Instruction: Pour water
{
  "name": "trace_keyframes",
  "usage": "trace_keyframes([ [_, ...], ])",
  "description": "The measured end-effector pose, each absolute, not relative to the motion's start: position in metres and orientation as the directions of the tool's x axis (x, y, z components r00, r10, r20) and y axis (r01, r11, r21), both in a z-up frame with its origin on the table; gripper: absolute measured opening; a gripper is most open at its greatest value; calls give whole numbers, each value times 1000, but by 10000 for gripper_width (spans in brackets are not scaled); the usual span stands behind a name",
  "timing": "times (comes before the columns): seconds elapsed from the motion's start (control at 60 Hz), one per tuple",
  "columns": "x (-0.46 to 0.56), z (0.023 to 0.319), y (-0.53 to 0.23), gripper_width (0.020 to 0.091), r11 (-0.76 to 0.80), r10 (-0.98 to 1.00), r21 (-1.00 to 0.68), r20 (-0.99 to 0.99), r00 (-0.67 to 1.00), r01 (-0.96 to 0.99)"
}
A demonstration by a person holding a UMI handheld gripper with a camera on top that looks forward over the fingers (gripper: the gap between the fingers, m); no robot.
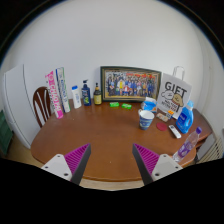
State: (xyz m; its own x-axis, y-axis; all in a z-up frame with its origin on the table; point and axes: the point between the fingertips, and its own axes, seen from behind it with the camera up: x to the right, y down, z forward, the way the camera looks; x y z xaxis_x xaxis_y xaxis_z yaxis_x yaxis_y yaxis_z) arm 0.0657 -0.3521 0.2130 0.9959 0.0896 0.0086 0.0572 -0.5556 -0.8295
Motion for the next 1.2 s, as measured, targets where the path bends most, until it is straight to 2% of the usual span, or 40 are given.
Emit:
trace_keyframes([
  [0.3,156,202,-366,858,-565,-16,-825,20,1000,7],
  [0.667,349,148,-383,859,-556,-178,-829,50,983,-59],
  [0.883,422,115,-347,860,-512,-172,-856,22,985,-70],
  [1.1,442,86,-288,749,-447,-112,-893,-7,994,-56],
  [1.2,440,71,-272,659,-439,-92,-896,-22,995,-61],
])
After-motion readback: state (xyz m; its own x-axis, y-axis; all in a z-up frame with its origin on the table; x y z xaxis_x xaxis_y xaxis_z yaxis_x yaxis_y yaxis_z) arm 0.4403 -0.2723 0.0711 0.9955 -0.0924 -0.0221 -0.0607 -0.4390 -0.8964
